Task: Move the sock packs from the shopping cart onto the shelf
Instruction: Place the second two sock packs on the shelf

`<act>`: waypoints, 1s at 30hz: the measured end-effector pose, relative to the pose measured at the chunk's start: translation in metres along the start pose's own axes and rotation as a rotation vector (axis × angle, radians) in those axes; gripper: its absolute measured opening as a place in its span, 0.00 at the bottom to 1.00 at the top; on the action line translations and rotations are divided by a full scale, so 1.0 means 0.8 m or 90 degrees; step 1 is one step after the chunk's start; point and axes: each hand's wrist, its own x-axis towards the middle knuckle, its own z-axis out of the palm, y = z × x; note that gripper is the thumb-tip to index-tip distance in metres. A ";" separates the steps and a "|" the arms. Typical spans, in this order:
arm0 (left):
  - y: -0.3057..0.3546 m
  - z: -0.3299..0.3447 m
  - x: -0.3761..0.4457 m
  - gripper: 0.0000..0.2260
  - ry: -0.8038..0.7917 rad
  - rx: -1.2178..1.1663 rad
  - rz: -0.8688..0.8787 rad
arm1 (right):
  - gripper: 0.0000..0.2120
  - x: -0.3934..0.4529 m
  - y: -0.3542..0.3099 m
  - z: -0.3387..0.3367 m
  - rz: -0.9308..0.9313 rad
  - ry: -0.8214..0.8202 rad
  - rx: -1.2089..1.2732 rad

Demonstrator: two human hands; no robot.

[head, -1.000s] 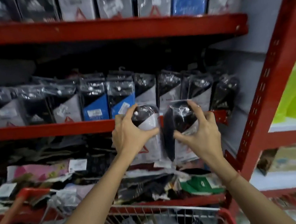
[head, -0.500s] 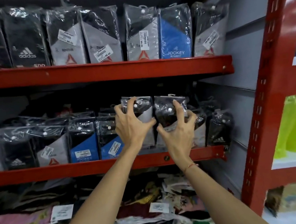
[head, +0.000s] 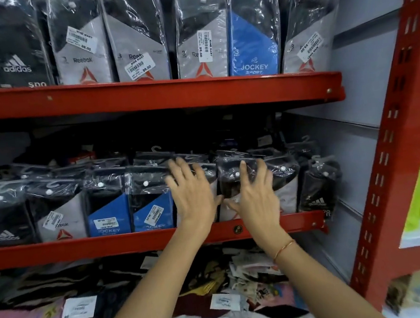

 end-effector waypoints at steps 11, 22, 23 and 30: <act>-0.040 0.031 0.015 0.43 0.014 -0.052 0.212 | 0.51 0.021 0.048 -0.006 -0.103 -0.165 -0.058; -0.180 -0.018 0.030 0.46 0.038 -0.070 0.205 | 0.39 0.037 -0.109 -0.015 -0.313 -0.091 0.148; -0.204 -0.022 0.033 0.45 0.032 -0.067 0.180 | 0.37 0.039 -0.127 -0.012 -0.329 -0.118 0.158; -0.286 -0.013 0.020 0.37 -0.044 -0.096 0.142 | 0.38 0.021 -0.169 0.019 -0.311 -0.073 0.068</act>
